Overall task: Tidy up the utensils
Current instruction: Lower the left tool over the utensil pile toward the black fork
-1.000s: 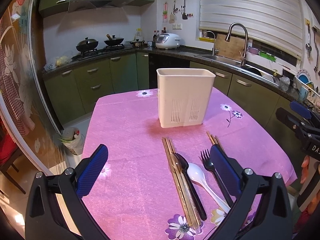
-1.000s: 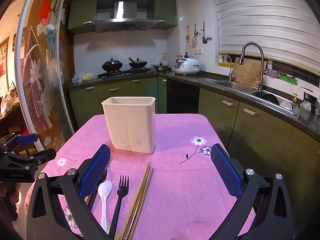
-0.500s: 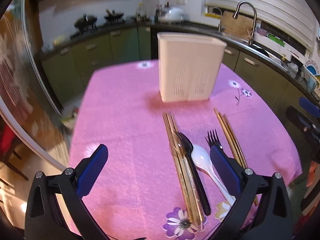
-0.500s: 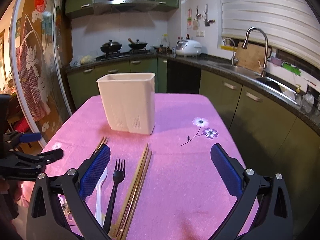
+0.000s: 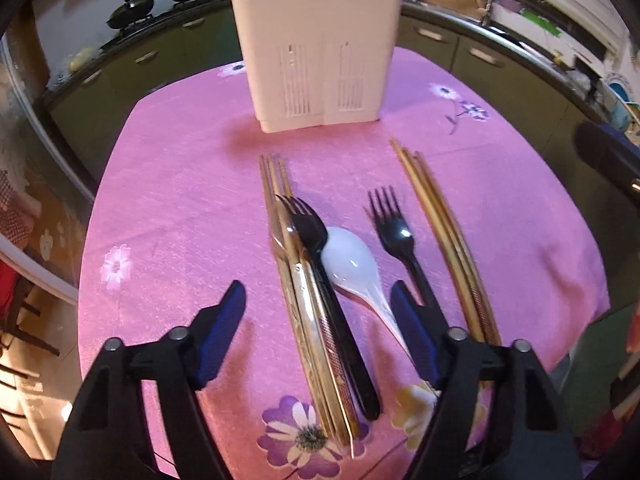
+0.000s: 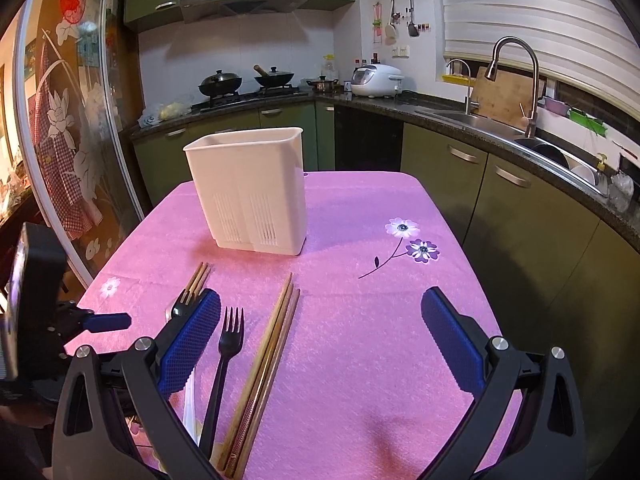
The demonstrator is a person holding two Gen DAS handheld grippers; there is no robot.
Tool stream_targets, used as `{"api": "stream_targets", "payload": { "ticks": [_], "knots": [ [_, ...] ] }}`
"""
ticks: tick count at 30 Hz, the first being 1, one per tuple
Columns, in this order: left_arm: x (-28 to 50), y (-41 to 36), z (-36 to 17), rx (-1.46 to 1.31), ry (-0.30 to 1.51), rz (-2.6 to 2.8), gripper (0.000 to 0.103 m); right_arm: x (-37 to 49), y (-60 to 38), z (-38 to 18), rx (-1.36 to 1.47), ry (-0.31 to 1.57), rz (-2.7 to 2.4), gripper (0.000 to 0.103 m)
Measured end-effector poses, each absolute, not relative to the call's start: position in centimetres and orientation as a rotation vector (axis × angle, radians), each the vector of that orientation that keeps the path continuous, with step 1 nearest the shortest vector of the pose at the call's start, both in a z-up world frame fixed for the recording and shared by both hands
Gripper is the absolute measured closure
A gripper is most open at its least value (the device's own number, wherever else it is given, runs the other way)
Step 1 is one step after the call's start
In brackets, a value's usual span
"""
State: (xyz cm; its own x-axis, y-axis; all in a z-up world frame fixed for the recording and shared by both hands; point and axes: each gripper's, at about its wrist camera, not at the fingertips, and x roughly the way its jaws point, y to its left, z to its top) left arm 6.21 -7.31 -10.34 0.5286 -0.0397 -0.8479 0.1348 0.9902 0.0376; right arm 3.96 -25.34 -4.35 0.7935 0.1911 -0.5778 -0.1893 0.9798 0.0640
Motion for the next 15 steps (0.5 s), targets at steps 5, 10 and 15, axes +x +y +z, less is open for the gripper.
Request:
{"api": "stream_targets", "payload": {
  "ticks": [5, 10, 15],
  "knots": [
    [7.9, -6.3, -10.5, 0.112, 0.987, 0.007, 0.035, 3.9, -26.2, -4.5, 0.02, 0.623, 0.197, 0.004],
    [9.4, -6.1, -12.0, 0.102, 1.035, 0.006, 0.034, 4.1, -26.7, -4.7, 0.032, 0.628, 0.195, 0.004],
    [9.8, -6.1, -12.5, 0.088, 1.037, -0.007, 0.033, 4.4, -26.8, -5.0, 0.036, 0.635, 0.193, 0.004]
  ]
}}
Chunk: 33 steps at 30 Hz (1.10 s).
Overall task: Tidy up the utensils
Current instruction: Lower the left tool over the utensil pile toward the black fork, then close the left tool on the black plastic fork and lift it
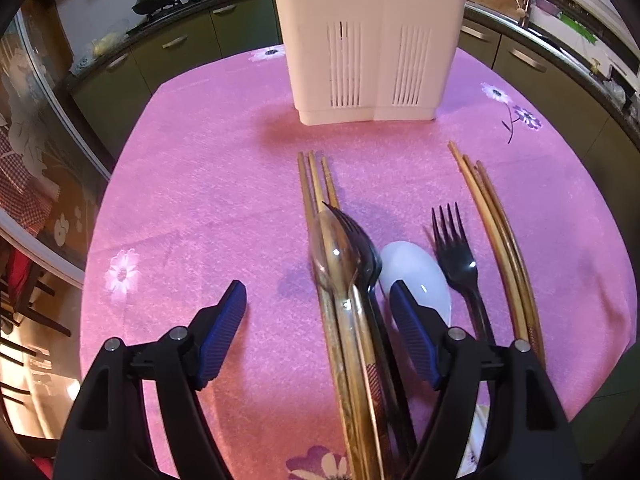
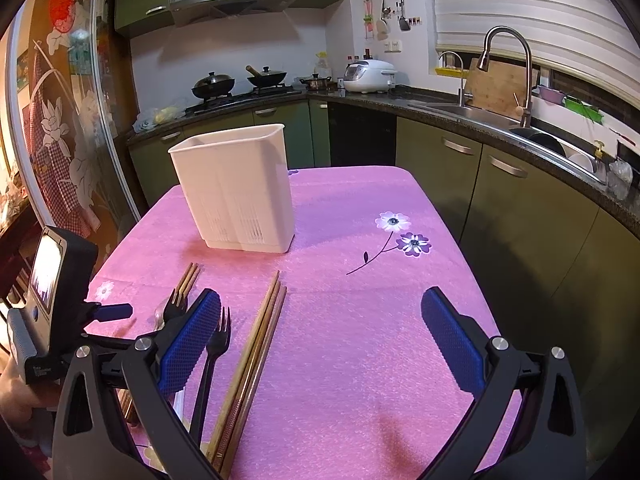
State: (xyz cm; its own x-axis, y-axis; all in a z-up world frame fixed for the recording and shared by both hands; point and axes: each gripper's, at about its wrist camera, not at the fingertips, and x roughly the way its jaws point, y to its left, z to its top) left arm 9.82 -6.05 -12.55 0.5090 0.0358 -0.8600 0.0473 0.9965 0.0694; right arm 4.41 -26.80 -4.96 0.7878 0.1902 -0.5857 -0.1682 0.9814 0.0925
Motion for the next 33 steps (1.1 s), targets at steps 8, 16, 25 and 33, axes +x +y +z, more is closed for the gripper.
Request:
{"api": "stream_targets", "payload": {
  "ticks": [8, 16, 25, 33],
  "knots": [
    [10.4, -6.6, -12.7, 0.082, 1.03, -0.062, 0.05, 4.9, -26.6, -5.3, 0.035, 0.644, 0.196, 0.004],
    [10.6, -7.0, -12.6, 0.088, 1.017, -0.102, 0.075, 5.0, -26.7, -5.5, 0.037, 0.647, 0.198, 0.004],
    [10.1, -7.3, -11.8, 0.078, 0.981, -0.138, 0.078, 5.0, -26.9, -5.6, 0.047, 0.649, 0.198, 0.004],
    [9.2, -6.3, -9.7, 0.073, 0.926, -0.161, 0.079, 5.5, -25.1, -6.5, 0.017, 0.693, 0.239, 0.004]
  ]
}}
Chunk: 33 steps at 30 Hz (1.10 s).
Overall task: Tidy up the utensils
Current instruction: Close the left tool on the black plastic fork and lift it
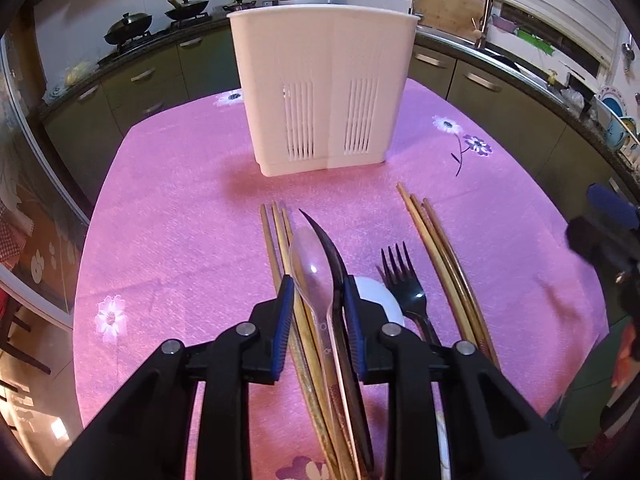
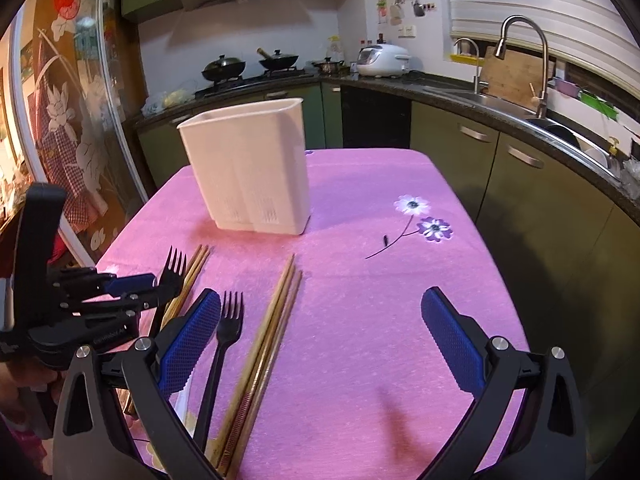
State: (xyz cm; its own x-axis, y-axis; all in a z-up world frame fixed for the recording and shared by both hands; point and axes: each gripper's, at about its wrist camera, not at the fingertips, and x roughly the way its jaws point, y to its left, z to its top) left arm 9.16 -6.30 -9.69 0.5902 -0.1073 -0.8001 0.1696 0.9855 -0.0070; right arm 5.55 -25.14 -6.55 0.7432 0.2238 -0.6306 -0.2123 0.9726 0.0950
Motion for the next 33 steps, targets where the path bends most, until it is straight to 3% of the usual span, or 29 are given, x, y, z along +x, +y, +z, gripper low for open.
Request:
{"api": "stream_targets", "payload": {
  "ticks": [33],
  "knots": [
    [10.0, -7.4, -11.9, 0.039, 1.017, -0.239, 0.08, 5.5, -24.8, -6.7, 0.007, 0.686, 0.254, 0.004]
  ]
}}
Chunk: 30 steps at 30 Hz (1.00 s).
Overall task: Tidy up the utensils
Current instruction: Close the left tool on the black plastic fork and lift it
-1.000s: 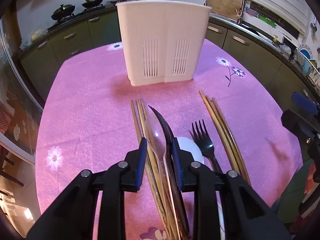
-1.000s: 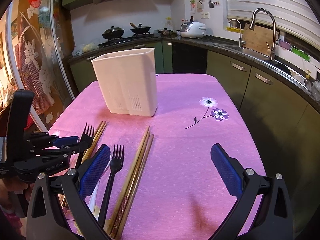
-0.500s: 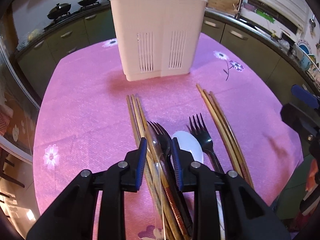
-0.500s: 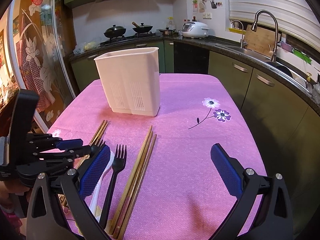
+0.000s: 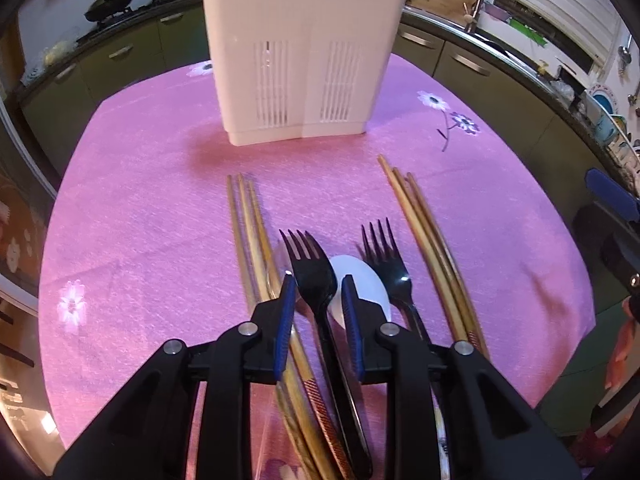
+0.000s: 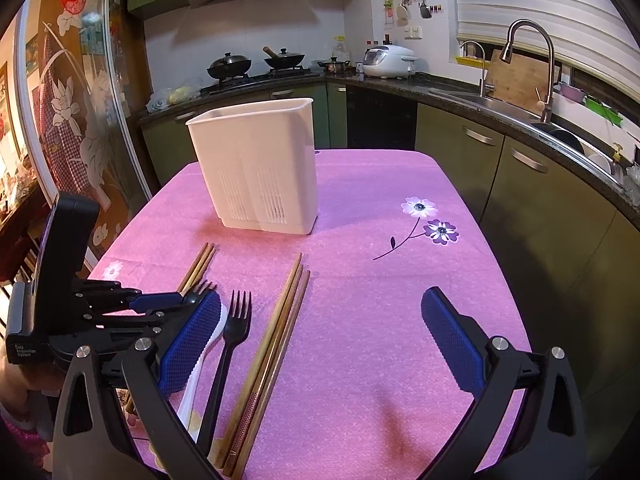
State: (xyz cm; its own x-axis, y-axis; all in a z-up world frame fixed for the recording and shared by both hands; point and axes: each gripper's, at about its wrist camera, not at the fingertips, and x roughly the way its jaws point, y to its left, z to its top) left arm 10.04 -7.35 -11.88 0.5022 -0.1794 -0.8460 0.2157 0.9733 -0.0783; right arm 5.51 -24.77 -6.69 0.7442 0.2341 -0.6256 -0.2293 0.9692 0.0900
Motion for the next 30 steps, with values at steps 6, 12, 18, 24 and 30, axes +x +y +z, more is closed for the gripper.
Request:
{"api": "stream_targets", "payload": {
  "ticks": [6, 12, 18, 24, 30],
  "knots": [
    [9.9, -8.4, -12.3, 0.031, 1.039, -0.301, 0.08, 5.5, -24.7, -6.6, 0.005, 0.689, 0.254, 0.004],
    [10.1, -8.9, -12.3, 0.042, 1.045, -0.299, 0.079, 5.5, -24.8, -6.5, 0.007, 0.684, 0.253, 0.004],
    [10.6, -9.3, -12.6, 0.049, 1.043, -0.279, 0.052, 5.4, -24.7, -6.4, 0.007, 0.681, 0.254, 0.004],
    [10.9, -9.6, -13.4, 0.101, 1.07, -0.268, 0.077, 5.5, -25.0, -6.3, 0.011, 0.68, 0.253, 0.004],
    [10.5, -9.3, -13.5, 0.114, 1.055, -0.274, 0.078, 5.6, -25.1, -6.4, 0.018, 0.683, 0.251, 0.004]
  ]
}}
